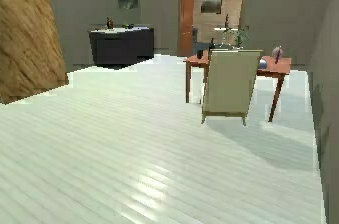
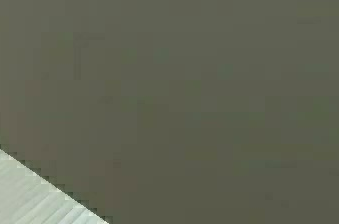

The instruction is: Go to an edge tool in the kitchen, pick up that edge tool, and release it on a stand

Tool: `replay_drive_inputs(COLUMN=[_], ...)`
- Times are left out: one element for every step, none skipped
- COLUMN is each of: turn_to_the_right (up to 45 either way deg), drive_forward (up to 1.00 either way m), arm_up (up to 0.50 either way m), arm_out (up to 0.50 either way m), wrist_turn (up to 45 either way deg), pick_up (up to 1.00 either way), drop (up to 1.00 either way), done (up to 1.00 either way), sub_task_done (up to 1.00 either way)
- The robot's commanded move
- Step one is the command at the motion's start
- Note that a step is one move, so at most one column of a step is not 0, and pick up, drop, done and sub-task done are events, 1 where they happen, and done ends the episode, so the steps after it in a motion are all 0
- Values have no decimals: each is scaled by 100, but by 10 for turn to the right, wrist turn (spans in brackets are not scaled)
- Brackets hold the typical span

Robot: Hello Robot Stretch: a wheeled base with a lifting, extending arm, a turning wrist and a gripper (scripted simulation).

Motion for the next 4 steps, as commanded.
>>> replay_drive_inputs(turn_to_the_right=[-60, 0, 0, 0], drive_forward=[0, 20, 100, 100], arm_up=[0, 0, 0, 0], arm_out=[0, 0, 0, 0], wrist_turn=[0, 0, 0, 0], pick_up=[0, 0, 0, 0], drop=[0, 0, 0, 0], done=[0, 0, 0, 0], sub_task_done=[0, 0, 0, 0])
